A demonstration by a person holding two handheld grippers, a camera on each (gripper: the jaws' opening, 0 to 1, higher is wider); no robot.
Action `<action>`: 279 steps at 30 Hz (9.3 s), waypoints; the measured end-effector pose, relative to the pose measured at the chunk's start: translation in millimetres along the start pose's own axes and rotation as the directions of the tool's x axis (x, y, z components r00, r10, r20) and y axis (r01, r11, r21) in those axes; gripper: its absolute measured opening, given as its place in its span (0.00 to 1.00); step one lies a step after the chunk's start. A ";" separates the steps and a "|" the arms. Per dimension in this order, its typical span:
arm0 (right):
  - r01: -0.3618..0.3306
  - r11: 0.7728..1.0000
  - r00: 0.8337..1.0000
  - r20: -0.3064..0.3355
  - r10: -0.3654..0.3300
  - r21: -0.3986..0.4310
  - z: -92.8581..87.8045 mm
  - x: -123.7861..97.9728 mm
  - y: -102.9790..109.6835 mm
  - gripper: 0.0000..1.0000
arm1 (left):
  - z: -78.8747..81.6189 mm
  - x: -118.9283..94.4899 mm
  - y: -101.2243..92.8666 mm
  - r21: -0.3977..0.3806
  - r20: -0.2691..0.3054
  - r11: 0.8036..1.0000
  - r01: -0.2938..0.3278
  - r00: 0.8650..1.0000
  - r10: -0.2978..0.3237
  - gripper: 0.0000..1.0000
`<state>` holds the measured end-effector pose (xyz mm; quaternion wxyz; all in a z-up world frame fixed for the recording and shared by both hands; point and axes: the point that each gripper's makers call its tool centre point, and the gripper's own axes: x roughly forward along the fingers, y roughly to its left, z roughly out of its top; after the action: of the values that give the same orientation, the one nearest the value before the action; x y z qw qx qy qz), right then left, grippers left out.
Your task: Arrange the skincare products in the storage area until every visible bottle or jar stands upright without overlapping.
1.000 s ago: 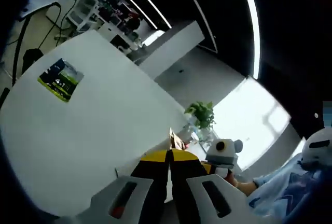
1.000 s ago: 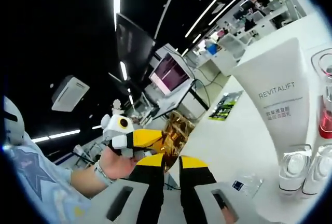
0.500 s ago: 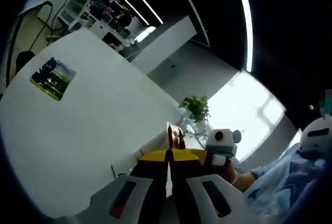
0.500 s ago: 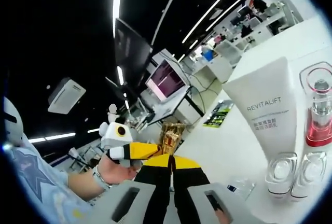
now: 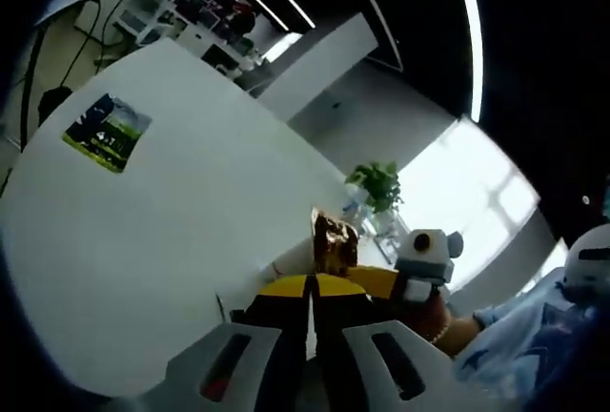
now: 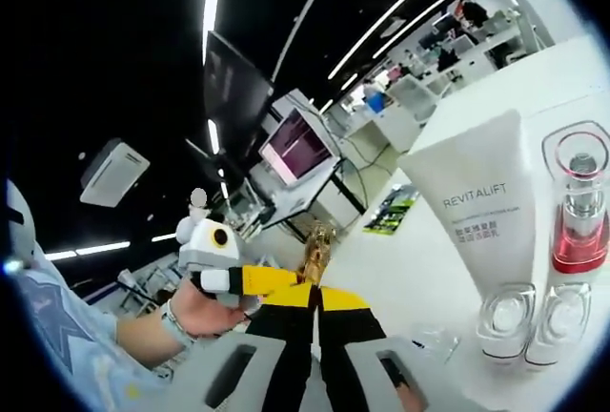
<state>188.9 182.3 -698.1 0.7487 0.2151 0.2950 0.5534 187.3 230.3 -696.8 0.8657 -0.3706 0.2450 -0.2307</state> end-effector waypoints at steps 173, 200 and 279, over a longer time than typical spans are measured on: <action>0.358 0.867 0.857 -0.248 -0.453 -0.346 -5.2 227.2 -123.2 0.00 | 115.7 -0.7 272.1 0.303 -0.049 0.805 -0.511 0.835 0.548 0.00; 0.105 0.841 0.993 0.017 -0.114 -0.530 33.0 104.5 40.2 0.00 | 91.2 -106.4 56.2 0.246 0.315 0.968 -0.044 0.948 -0.037 0.00; -0.389 0.913 0.920 0.007 0.393 -0.120 6.5 24.1 91.4 0.01 | 11.0 -101.8 -31.6 0.121 0.119 0.924 0.364 0.918 -0.377 0.00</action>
<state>134.3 232.3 -638.9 0.6386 0.2346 0.2017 0.7046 108.1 275.8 -640.6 0.8382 -0.3835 0.0976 -0.3754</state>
